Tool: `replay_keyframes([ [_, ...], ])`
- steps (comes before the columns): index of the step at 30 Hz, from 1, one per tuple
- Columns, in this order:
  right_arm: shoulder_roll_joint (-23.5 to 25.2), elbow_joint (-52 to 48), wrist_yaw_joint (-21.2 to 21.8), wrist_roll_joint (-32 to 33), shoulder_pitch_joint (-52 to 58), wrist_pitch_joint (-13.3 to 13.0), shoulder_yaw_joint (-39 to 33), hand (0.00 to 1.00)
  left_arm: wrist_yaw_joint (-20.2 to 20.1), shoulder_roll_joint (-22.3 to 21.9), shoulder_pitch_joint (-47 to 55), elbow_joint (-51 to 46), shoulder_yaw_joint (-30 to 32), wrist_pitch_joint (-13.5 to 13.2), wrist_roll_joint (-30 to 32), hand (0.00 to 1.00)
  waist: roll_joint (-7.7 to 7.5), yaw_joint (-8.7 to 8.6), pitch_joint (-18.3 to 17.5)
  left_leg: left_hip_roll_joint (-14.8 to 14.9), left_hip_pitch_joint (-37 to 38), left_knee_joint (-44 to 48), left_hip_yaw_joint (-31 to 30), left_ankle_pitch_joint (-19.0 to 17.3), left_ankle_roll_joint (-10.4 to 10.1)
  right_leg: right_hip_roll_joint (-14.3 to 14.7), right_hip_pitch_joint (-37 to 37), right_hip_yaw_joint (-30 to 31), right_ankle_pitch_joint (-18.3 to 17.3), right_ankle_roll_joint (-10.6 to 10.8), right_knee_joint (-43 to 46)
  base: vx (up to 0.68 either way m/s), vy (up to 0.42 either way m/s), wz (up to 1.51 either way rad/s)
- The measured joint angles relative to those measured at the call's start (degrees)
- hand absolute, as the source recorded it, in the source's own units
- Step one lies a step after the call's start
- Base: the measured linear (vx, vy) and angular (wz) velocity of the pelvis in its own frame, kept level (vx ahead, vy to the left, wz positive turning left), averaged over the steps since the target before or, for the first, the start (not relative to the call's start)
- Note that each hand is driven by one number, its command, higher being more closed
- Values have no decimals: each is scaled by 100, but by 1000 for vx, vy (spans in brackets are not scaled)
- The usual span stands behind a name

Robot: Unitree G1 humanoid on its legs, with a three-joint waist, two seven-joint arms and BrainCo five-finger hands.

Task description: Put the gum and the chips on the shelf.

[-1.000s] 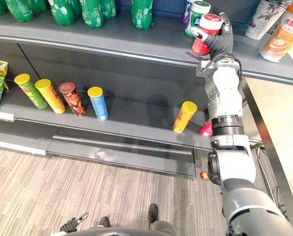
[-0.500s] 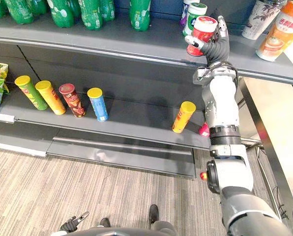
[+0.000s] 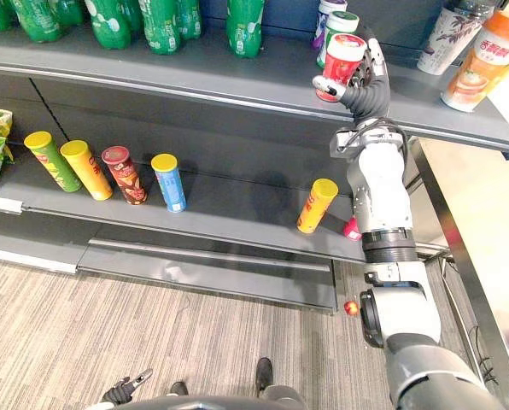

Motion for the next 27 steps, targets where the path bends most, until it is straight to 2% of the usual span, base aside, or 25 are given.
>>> replay_keyframes([
  [6, 16, 107, -135, -42, -4, 1, -83, 0, 7, 1, -1, 0, -1, 0, -1, 0, -6, -2, -4, -4, 0, -1, -78, 12, 13, -11, 37, -73, -1, 1, 0, -3, -1, 6],
  [16, 47, 142, -685, -444, -6, 67, -763, 0, 159, 21, -9, 3, 13, -1, -1, 0, -50, 50, -29, 9, -19, -30, -115, 47, 12, 1, 25, -89, 0, -4, -2, -6, -4, 1],
  [21, 44, -498, -863, -433, -6, -22, -1028, 0, 224, 19, 4, 7, 13, 0, 5, 0, -52, -13, -30, 18, -17, -6, -114, 47, 11, 13, 16, -66, 3, -5, -1, 0, -6, -2],
  [25, 46, -1302, -841, -433, 64, -267, -1048, 0, 228, 18, 6, 9, 13, -1, 15, 0, -55, -40, -33, 19, -14, -1, -108, 47, 11, 16, 16, -57, 4, -5, -1, 0, 0, 0],
  [27, 142, -2059, -752, -433, 461, -473, -1045, 0, 230, 17, 10, 10, 17, -4, 16, 0, -87, -30, -55, 26, -17, 0, -107, 47, 11, 23, 17, -62, 4, -5, -1, 0, 0, 0],
])
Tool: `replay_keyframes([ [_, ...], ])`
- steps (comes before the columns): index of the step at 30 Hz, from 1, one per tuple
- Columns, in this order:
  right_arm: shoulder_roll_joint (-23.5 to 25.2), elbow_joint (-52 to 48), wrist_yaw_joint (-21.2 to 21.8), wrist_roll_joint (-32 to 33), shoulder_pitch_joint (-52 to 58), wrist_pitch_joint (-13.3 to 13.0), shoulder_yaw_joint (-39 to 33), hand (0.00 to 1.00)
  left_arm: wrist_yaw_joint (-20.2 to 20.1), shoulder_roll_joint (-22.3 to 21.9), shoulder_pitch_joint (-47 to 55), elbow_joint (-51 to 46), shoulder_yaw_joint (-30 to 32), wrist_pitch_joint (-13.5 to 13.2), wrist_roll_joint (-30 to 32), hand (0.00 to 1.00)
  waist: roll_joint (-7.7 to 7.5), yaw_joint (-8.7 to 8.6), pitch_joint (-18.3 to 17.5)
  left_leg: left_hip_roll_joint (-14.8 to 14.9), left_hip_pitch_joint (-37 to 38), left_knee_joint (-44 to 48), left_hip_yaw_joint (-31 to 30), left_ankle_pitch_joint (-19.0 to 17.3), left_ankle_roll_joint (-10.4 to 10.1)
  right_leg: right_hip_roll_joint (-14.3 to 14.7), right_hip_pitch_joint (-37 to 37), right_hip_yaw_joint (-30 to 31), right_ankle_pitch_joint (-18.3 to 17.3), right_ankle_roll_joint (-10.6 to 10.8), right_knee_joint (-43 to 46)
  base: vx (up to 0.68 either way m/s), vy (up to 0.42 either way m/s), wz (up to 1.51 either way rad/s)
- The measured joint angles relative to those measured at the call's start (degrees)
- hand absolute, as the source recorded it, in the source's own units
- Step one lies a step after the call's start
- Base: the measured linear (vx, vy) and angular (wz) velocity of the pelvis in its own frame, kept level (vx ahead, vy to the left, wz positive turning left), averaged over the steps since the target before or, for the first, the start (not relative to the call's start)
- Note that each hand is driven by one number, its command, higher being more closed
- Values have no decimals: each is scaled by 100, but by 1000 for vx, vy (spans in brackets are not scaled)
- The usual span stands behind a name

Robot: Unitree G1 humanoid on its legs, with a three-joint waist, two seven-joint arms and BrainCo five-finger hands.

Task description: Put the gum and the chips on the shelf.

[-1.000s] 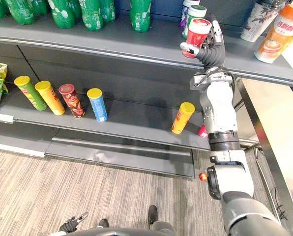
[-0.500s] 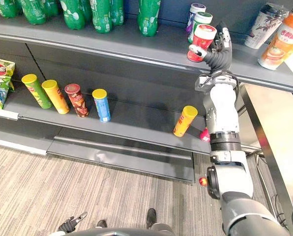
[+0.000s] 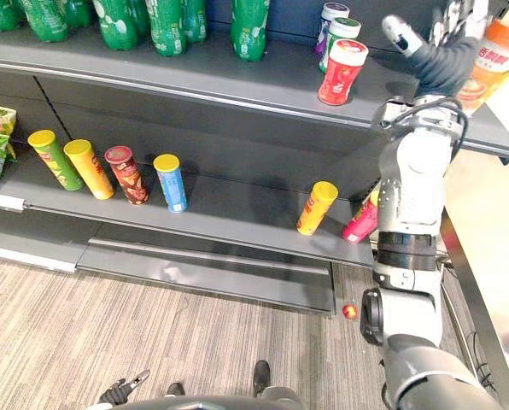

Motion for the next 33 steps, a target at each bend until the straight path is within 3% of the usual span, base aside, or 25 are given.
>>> replay_keyframes([
  [3, 621, -1054, 153, 59, 872, -303, 28, 0, 14, 28, 10, 14, 56, -1, 26, 0, -67, -12, -47, 6, 0, 0, -1, -1, -1, 3, -1, 1, -1, 0, 0, 0, 0, 0],
  [4, 1030, -1487, 210, 63, 1444, -454, 139, 0, 26, 27, 12, 33, 135, -3, 30, 0, -102, -19, -71, -1, -1, 0, -1, -1, -1, -6, -1, 1, -1, 0, 0, 0, 0, 0],
  [8, 1645, -2118, 336, 58, 2542, -648, 403, 0, 83, 16, 21, 53, 274, -12, 43, 0, -139, -27, -95, -21, -3, -1, -11, -2, -1, -33, 5, -13, -10, -1, 0, 0, 0, 0],
  [12, 1751, -2447, 548, 128, 3355, -862, 843, 0, 185, -30, 46, 56, 403, -85, 82, 0, -142, -46, -98, -22, -11, -17, -27, -6, -6, -32, 2, -28, -43, 4, -1, 0, 0, 0],
  [18, 1668, -2404, 1552, 705, 4917, -801, 2296, 0, 196, -29, 111, 69, 429, -150, 226, 0, -140, -157, -124, -23, -27, -5, -18, -45, -62, -27, -36, -4, -52, -4, 0, 0, 0, -2],
  [20, 1644, -2087, 1944, 902, 5335, -667, 2668, 0, 169, -26, 112, 77, 437, -157, 250, 0, -134, -161, -125, -24, -24, 2, -8, -50, -65, -28, -33, 4, -53, -2, -1, 0, 0, 0],
  [24, 1641, -858, 2283, 894, 5540, -356, 2875, 0, 157, -25, 91, 178, 446, -215, 253, 0, -79, -156, -159, -23, -17, 2, 9, -43, -54, -31, -21, 2, -53, -2, -1, 0, 0, 0],
  [29, 1651, 949, 2174, 28, 5531, -319, 2608, 0, 168, -95, 71, 235, 452, -219, 253, 0, 59, -145, -184, -23, -18, 2, -29, -58, -72, -40, 15, -57, -70, -22, -2, 0, 0, 5],
  [33, 1656, 2017, 2021, -242, 5538, -188, 2089, 0, 173, -192, 77, 242, 495, -252, 253, 0, 208, -144, -191, -18, -5, 2, -61, -61, -75, -39, 52, -96, -85, -37, -1, 0, 0, 6],
])
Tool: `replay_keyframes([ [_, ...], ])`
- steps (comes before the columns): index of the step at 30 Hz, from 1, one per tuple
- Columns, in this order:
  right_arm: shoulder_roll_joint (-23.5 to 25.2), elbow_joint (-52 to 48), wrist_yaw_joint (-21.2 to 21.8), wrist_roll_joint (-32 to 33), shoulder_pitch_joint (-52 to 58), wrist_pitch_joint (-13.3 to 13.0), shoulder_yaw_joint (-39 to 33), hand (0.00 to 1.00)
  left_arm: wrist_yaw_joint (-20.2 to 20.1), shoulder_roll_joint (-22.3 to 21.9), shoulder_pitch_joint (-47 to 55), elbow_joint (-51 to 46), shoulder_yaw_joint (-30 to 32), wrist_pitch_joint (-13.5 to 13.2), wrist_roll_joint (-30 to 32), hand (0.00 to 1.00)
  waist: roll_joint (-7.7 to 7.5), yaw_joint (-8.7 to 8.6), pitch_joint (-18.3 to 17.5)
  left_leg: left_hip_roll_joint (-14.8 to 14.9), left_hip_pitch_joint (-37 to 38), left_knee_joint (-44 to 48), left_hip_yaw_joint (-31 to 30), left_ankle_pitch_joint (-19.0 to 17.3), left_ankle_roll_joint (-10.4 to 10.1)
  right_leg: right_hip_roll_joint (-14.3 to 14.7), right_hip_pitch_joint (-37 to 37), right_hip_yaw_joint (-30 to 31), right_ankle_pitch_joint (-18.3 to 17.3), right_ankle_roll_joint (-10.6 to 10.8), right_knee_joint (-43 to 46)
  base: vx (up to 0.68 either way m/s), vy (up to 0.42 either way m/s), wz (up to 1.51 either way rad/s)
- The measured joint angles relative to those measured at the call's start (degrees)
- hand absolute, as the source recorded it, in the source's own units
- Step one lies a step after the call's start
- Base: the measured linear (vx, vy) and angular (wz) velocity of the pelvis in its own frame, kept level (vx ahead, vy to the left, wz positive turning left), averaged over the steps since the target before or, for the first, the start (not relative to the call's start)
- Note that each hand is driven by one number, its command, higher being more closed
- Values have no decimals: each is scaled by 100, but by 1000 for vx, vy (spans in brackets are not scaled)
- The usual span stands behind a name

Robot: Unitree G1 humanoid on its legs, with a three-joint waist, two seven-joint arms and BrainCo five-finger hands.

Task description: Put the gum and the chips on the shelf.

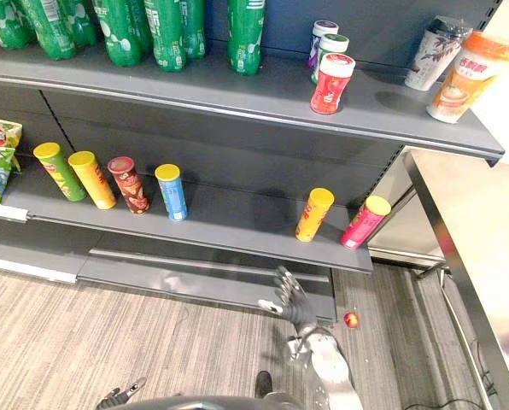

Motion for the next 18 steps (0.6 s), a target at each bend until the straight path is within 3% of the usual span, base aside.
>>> replay_keyframes([
  [5, 0, 1448, -264, -214, -28, 66, -806, 0, -24, -139, 9, 1, 73, -1, -6, 0, 189, -1, -26, 24, -4, 0, -34, -2, -4, 25, 13, -40, -31, 3, 0, 0, -6, 3],
  [17, 114, 3823, -610, -190, -192, 234, -2217, 0, -172, -186, 45, 0, 184, -19, -126, 0, 222, 2, -5, 30, 69, -1, 48, -28, -7, 36, 73, 26, -33, -1, 2, -2, -1, -2],
  [18, 144, 4059, -621, -185, -223, 245, -2468, 0, -181, -184, 41, -2, 232, -21, -133, 0, 168, 7, 67, 40, 91, 115, 73, -115, 12, 31, 122, 56, -70, 14, 36, -3, 21, -11],
])
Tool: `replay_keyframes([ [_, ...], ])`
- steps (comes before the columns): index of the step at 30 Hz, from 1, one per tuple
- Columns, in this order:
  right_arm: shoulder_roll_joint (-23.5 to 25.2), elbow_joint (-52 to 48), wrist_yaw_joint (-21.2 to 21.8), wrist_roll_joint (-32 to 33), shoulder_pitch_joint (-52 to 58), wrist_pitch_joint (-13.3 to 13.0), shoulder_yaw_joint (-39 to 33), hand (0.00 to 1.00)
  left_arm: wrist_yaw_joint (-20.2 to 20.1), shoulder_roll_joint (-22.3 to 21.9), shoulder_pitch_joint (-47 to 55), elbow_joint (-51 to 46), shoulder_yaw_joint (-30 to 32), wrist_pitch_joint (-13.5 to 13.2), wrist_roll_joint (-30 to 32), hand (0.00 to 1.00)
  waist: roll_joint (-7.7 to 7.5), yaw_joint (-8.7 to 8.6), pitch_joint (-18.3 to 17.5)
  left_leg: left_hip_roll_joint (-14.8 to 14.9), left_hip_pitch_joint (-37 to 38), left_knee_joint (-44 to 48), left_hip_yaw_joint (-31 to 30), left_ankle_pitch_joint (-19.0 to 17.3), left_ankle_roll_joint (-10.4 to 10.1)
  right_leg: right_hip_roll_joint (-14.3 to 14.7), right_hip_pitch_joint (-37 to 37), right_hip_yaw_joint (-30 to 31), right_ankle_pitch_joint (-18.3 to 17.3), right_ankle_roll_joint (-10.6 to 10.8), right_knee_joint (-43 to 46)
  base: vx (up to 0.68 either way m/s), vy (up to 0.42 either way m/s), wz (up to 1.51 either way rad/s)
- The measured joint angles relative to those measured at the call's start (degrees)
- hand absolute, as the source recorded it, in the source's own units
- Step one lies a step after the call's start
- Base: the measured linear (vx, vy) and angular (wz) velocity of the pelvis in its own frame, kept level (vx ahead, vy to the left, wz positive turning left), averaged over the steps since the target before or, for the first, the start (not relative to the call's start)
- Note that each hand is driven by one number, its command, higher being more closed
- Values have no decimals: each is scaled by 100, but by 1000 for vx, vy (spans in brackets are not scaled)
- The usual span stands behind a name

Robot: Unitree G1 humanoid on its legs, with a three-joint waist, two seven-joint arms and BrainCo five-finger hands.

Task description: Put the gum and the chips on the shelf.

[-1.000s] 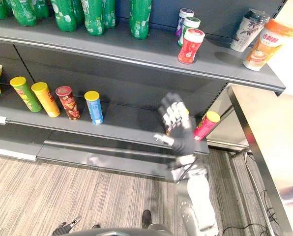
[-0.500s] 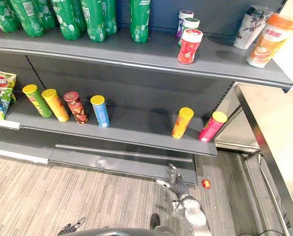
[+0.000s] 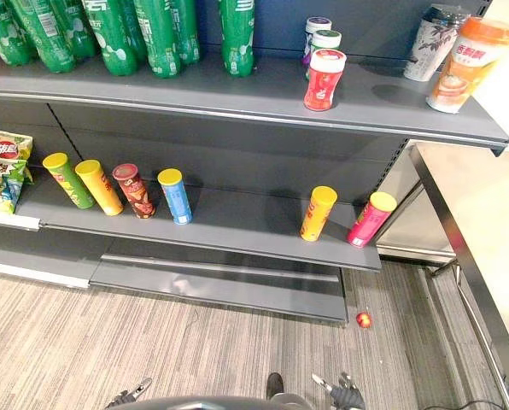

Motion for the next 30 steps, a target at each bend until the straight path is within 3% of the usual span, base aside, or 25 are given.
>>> replay_keyframes([
  [5, 181, 230, -109, 263, 45, 58, -902, 0, -29, -69, -218, -29, 106, -8, -423, 0, 158, -25, 358, 384, -759, 2127, 126, -1110, 103, -9, -552, 145, -665, 97, 1391, -70, 45, -13],
  [7, 312, 156, -123, 332, 96, 71, -1085, 0, -50, -101, -226, -102, 179, -26, -420, 0, 166, -57, 384, 553, -939, 2564, 383, -1281, 133, 32, -733, 246, -658, 140, 1506, -57, 75, -37],
  [9, 582, -151, -137, 394, 110, 79, -1277, 0, -60, -150, -255, -321, 274, -71, -408, 0, 117, -19, 466, 868, -1234, 3132, 972, -1571, 223, 149, -1043, 556, -453, 387, 1349, -134, 148, -104],
  [10, 651, -260, -139, 429, 106, 82, -1319, 0, -60, -189, -244, -371, 336, -81, -408, 0, 98, -1, 471, 949, -1268, 3197, 1160, -1631, 241, 96, -1112, 464, -476, 358, 1222, -164, 172, -147],
  [11, 743, -400, -145, 501, 76, 79, -1327, 0, -68, -218, -222, -427, 449, -109, -414, 0, 213, 13, 492, 1084, -1250, 3171, 1496, -1700, 351, 33, -1148, 171, -484, 335, 1044, -133, 139, -169],
  [12, 793, -454, -145, 547, 26, 76, -1377, 0, -68, -251, -268, -453, 595, -112, -416, 0, 163, -15, 560, 1284, -1178, 3147, 1884, -1726, 394, -73, -1238, -401, -462, 156, 1151, -77, 121, -203],
  [13, 813, -451, -190, 546, 18, 78, -1421, 0, -65, -249, -370, -477, 635, -118, -421, 0, 160, 7, 650, 1448, -1044, 3120, 2290, -1721, 401, -245, -1233, -1105, -593, -56, 1570, -53, 112, -170],
  [15, 814, -414, -272, 546, 44, 78, -1415, 0, -69, -266, -453, -481, 597, -116, -424, 0, 64, 26, 634, 1543, -749, 3030, 2868, -1646, 312, -606, -1075, -1776, -671, -172, 2110, 54, 102, -162],
  [16, 804, -409, -283, 546, 23, 76, -1388, 0, -82, -288, -512, -487, 495, -115, -428, 0, 21, 25, 631, 1550, -583, 2963, 3251, -1611, 282, -830, -876, -1942, -650, -138, 2255, 101, 45, -157],
  [19, 807, -50, -272, 541, -207, 89, -1315, 0, -149, -238, -736, -509, 207, -136, -428, 0, -89, -16, 607, 1510, -473, 2921, 3855, -1505, 213, -1113, -454, -2043, -576, -1, 1989, 101, -107, -115],
  [22, 656, 180, -287, 551, -286, 99, -1312, 0, -240, -306, -796, -404, 86, -140, -431, 0, 17, -28, 618, 1319, -110, 2374, 4098, -965, 152, -1033, -287, -2221, -581, -15, 1713, 52, -175, -57],
  [25, 499, 266, -284, 550, -398, 93, -1251, 0, -247, -344, -766, -404, -101, -139, -431, 0, 120, -28, 515, 1234, 61, 1900, 4166, -596, -81, -826, -188, -2242, -579, -12, 1364, 38, -166, -23],
  [30, 383, 276, -266, 563, -615, 71, -1177, 0, -245, -313, -786, -243, -246, -100, -432, 0, 132, -55, 557, 1268, 181, 1741, 4203, -154, -203, -657, -109, -2234, -581, -15, 1175, -5, -131, -15],
])
